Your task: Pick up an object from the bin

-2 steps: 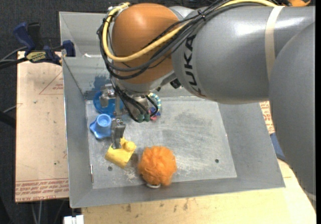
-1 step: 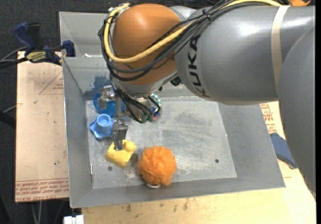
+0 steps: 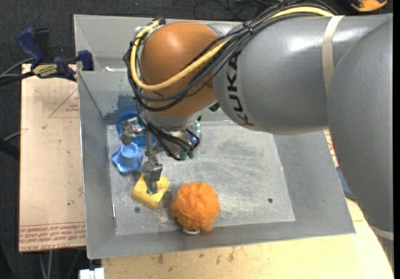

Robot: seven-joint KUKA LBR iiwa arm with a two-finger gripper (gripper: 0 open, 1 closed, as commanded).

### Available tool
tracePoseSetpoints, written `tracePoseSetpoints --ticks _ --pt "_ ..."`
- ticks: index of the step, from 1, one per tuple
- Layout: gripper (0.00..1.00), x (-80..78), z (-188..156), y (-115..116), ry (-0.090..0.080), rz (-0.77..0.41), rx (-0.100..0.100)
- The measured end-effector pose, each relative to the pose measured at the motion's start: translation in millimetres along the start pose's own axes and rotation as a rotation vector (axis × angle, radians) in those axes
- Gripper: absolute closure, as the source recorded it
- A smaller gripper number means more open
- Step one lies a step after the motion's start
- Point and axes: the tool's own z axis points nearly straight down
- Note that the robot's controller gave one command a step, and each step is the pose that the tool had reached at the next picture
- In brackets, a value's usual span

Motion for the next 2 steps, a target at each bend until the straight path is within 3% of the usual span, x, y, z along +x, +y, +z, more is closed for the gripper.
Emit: tracePoseSetpoints --ticks 1,2 --pt "0.00 0.7 32.7 -19.8 -0.014 0.023 -0.001" --pt "1.00 73.0 135.6 -32.9 -0.001 -0.018 -0.002"
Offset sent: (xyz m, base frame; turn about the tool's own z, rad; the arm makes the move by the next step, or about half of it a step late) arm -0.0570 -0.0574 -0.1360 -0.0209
